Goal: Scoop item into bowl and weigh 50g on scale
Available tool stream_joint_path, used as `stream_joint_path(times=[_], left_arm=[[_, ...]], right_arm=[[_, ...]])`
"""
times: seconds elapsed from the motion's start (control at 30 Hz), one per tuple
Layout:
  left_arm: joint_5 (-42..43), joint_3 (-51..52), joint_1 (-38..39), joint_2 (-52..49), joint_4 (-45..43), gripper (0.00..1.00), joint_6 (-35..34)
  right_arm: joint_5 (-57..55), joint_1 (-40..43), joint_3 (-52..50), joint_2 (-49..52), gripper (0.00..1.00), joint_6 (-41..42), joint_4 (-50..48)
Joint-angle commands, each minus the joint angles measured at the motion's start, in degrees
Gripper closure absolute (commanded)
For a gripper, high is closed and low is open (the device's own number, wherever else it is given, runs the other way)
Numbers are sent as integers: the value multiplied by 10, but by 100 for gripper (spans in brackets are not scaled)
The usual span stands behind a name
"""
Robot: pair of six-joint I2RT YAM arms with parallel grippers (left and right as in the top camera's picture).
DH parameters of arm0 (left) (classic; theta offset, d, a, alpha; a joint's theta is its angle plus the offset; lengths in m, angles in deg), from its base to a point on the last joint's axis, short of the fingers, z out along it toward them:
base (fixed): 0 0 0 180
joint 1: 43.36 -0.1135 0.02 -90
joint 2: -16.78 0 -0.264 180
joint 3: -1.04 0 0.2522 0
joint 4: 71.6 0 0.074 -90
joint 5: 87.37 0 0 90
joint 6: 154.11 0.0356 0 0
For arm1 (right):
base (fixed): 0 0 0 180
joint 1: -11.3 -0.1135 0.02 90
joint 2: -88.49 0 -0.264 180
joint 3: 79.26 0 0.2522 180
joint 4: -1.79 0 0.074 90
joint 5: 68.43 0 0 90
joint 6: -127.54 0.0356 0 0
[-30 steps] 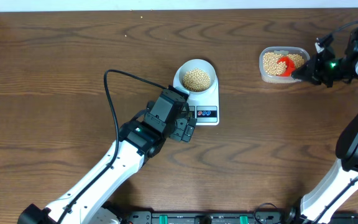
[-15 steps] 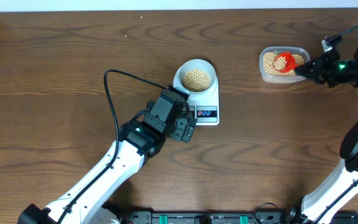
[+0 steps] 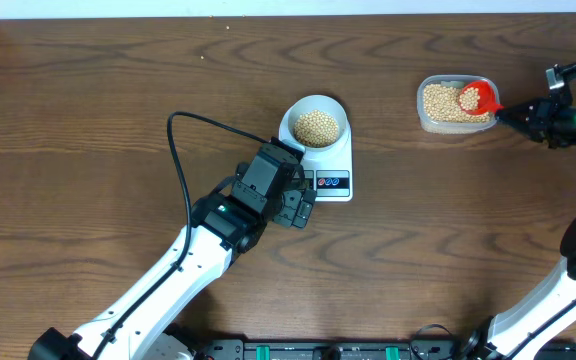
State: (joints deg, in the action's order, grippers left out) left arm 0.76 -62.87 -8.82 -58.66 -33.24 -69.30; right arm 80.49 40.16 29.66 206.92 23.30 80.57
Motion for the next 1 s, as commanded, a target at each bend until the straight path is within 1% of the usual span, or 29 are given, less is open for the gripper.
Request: stream_joint_path(times=[0.0,0.3,0.57,0.83,0.97], left_arm=[[-5,6,-3,-2,0,2,0],[-5,6,-3,-2,0,2,0],[-5,6,-3,-2,0,2,0],[-5,6,-3,-2,0,2,-1],[-5,6,-3,-2,0,2,-1]], right_arm=[[47,-5,0,-12,99,-37,3],[82,-37,0,-12,99,-36,2],[83,-105,13,-12,99,-22,-2],[81,-181,34,-12,99,31,-51],[51,-219,44,-12,99,35,-59]])
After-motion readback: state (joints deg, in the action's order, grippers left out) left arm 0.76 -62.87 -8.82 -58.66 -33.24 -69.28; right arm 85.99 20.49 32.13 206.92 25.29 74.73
